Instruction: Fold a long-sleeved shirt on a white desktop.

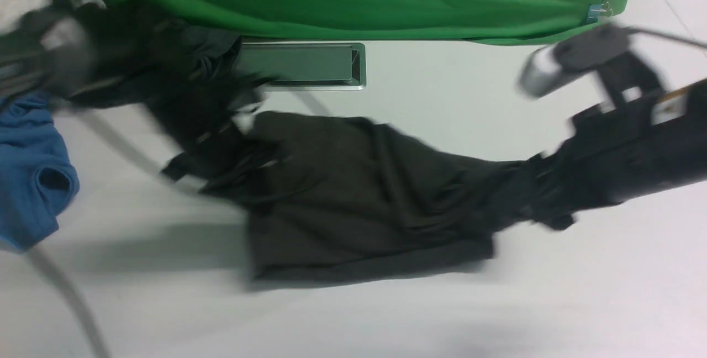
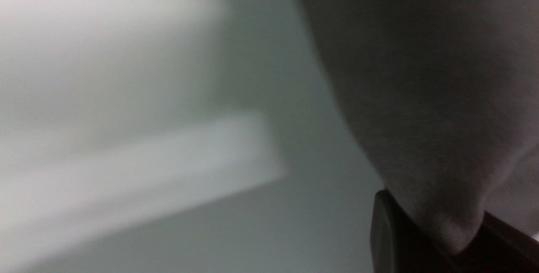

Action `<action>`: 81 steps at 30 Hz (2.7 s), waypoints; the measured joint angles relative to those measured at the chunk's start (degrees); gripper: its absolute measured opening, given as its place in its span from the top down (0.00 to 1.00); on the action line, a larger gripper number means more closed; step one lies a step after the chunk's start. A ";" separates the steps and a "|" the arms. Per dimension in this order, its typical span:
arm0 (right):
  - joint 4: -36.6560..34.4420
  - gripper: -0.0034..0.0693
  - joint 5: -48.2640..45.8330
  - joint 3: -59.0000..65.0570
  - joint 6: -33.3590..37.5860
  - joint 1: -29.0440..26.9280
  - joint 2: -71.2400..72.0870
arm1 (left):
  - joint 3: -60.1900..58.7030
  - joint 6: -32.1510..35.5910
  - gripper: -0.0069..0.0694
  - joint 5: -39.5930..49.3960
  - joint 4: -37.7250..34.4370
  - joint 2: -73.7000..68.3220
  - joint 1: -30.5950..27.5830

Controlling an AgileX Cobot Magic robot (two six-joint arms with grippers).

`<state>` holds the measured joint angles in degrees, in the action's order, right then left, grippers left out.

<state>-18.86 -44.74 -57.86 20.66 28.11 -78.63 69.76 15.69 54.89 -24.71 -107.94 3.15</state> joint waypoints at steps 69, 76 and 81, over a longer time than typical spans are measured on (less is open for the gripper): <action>23.87 0.50 9.73 -27.78 10.18 18.76 -39.74 | -6.74 15.76 0.82 -12.46 -7.43 3.38 -11.41; 24.09 0.88 9.35 -27.78 8.98 17.93 -39.74 | -6.74 15.76 0.82 -12.46 -7.62 3.38 -11.41; 23.96 0.91 9.35 -27.78 8.29 17.93 -39.63 | -6.74 15.76 0.82 -12.46 -7.68 3.38 -11.41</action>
<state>5.10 -35.39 -85.63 28.95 46.04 -118.26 63.02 31.46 42.43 -32.40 -104.56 -8.26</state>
